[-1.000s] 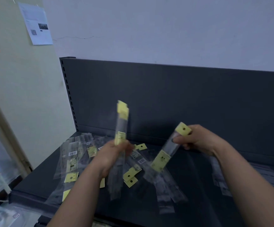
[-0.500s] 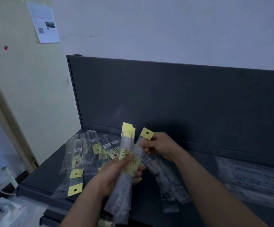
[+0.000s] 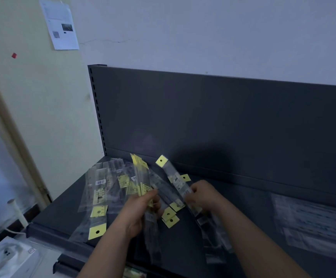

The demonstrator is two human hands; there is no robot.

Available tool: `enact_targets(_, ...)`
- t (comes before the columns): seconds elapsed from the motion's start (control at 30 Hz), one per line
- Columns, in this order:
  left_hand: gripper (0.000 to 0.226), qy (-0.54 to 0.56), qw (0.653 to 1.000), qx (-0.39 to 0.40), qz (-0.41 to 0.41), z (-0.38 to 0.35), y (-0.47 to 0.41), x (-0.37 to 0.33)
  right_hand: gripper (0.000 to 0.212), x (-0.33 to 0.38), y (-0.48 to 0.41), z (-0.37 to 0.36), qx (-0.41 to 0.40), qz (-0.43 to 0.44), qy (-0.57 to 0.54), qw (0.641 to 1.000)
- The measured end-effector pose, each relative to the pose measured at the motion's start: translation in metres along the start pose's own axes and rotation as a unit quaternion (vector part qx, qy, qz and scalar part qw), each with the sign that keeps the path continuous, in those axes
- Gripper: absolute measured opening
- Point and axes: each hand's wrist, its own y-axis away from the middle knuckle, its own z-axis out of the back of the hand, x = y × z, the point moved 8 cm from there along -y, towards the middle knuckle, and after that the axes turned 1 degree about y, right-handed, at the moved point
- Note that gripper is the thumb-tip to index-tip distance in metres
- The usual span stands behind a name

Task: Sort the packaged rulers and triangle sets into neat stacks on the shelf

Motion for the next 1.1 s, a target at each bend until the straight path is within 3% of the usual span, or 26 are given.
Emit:
enact_targets(0.13, 0.027, 0.008, 1.000, 0.018, -0.014, -0.017, 0.001, 0.001, 0.023, 0.011, 0.026, 0.001, 0.047, 0.045, -0.177, 0.982)
enact_targets(0.23, 0.015, -0.018, 0.999, -0.025, -0.042, -0.024, 0.003, 0.001, 0.023, 0.021, 0.049, -0.012, 0.113, 0.066, -0.220, 0.967)
enact_targets(0.3, 0.014, -0.035, 0.996, -0.065, -0.049, -0.018, 0.001, -0.001, 0.026, 0.014, 0.049, -0.009, 0.078, 0.070, -0.195, 0.975)
enact_targets(0.4, 0.020, -0.063, 0.992, -0.095, -0.045, -0.003, -0.003, -0.002, 0.051, -0.020, 0.042, 0.018, -0.081, 0.021, 0.050, 0.995)
enact_targets(0.47, 0.017, -0.074, 0.991, -0.101, -0.039, 0.004, -0.001, -0.002, 0.062, -0.032, 0.043, 0.015, -0.079, 0.003, 0.148, 0.986)
enact_targets(0.6, 0.022, -0.082, 0.991, -0.095, -0.039, 0.007, 0.002, 0.000, 0.044, -0.028, 0.044, 0.001, -0.045, 0.016, 0.143, 0.989)
enact_targets(0.77, 0.014, -0.083, 0.992, -0.091, -0.037, 0.009, 0.005, 0.002, 0.039, -0.044, 0.042, 0.013, -0.046, -0.019, 0.103, 0.993)
enact_targets(0.9, 0.019, -0.066, 0.995, -0.073, -0.029, 0.008, 0.008, 0.007, 0.047, -0.060, 0.044, 0.019, -0.051, -0.037, 0.075, 0.995)
enact_targets(1.03, 0.026, -0.049, 0.997, -0.055, -0.020, 0.004, 0.009, 0.009, 0.047, -0.069, 0.049, 0.029, -0.091, -0.062, 0.129, 0.986)
enact_targets(1.1, 0.027, -0.044, 0.998, -0.051, -0.018, 0.003, 0.008, 0.010, 0.050, -0.053, 0.052, 0.032, -0.137, -0.014, 0.161, 0.977)
